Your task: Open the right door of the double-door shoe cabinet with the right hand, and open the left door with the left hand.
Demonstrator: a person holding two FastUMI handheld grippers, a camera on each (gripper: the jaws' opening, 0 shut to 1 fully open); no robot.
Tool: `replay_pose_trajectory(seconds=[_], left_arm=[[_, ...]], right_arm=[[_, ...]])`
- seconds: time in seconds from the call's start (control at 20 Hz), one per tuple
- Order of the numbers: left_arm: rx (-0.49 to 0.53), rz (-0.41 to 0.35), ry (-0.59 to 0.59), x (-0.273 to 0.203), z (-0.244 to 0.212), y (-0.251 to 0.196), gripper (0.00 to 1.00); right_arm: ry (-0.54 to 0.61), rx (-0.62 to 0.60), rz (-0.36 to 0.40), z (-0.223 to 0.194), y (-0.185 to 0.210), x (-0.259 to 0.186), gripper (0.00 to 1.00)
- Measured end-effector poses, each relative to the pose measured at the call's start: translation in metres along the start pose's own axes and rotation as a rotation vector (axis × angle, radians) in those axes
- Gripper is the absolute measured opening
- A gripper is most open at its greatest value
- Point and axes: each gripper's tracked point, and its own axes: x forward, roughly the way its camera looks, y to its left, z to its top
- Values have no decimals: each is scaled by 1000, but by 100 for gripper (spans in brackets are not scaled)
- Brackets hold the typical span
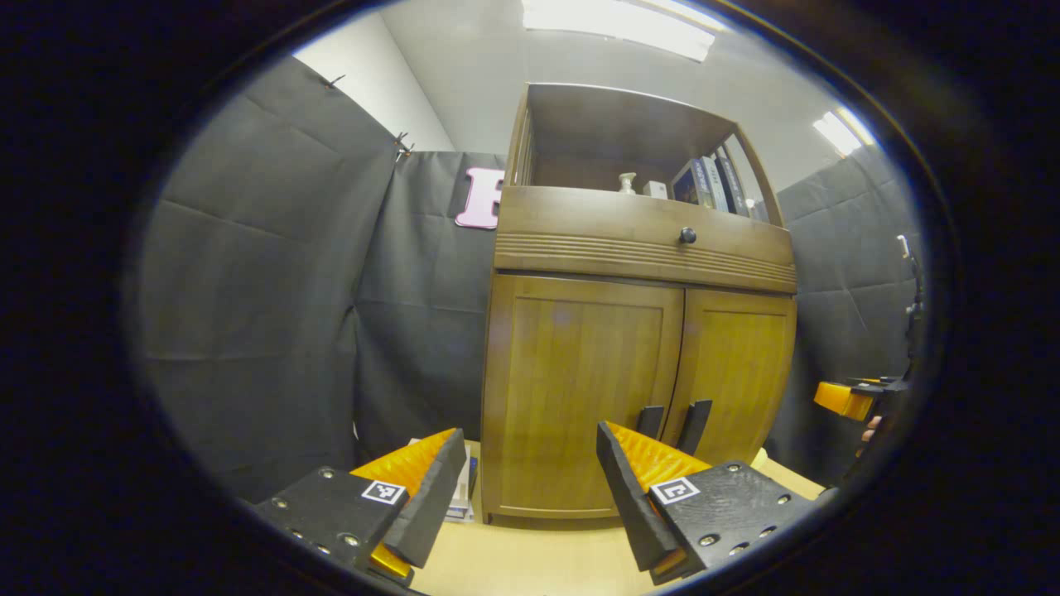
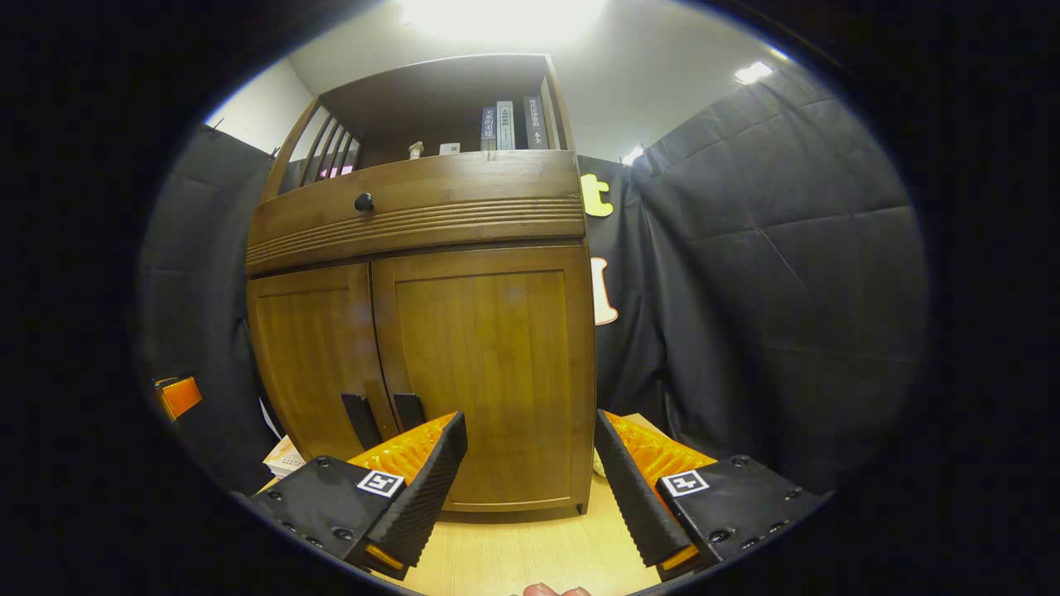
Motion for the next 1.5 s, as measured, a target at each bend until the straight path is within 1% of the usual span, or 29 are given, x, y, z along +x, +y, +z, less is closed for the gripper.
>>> replay_pose_trajectory(seconds=[0.15,0.2,0.25,0.3,0.35,0.4,0.5,0.55,0.6,0.65,0.75,0.8,0.85,0.95,1.0,1.15,1.5], left_arm=[[-1,-16,4,1,-3,-5,90],[0,-22,5,1,-4,-6,90],[3,-27,7,2,-5,-8,90],[8,-31,10,1,-6,-9,90],[15,-31,13,0,-8,-10,90],[22,-31,16,-1,-10,-11,90],[29,-36,23,-3,-15,-12,90],[28,-33,27,-5,-18,-11,90],[23,-31,32,-8,-19,-11,90],[17,-26,36,-9,-22,-9,90],[6,-9,42,-14,-26,-4,90],[4,1,46,-15,-29,0,90],[5,11,52,-18,-33,2,90],[14,32,71,-23,-40,8,90],[18,39,75,-25,-42,10,90],[33,71,82,-35,-43,17,90],[24,185,128,-60,-61,35,90]], right_arm=[[19,7,0,-6,1,-3,97],[23,1,-6,-8,1,-4,94],[21,2,-12,-10,-1,-5,97],[19,10,-13,-10,0,-6,97],[19,17,-10,-10,3,-6,95],[19,20,-5,-11,4,-6,97],[32,8,5,-15,9,-6,97],[39,5,13,-17,11,-6,94],[45,5,24,-19,15,-4,97],[50,7,35,-20,20,-3,97],[63,9,62,-21,31,2,97],[67,7,78,-22,37,6,95],[73,3,93,-24,43,9,97],[81,-1,128,-28,58,15,97],[84,-4,144,-29,65,18,95],[83,-18,187,-31,85,33,95],[81,-22,240,-33,116,83,95]])
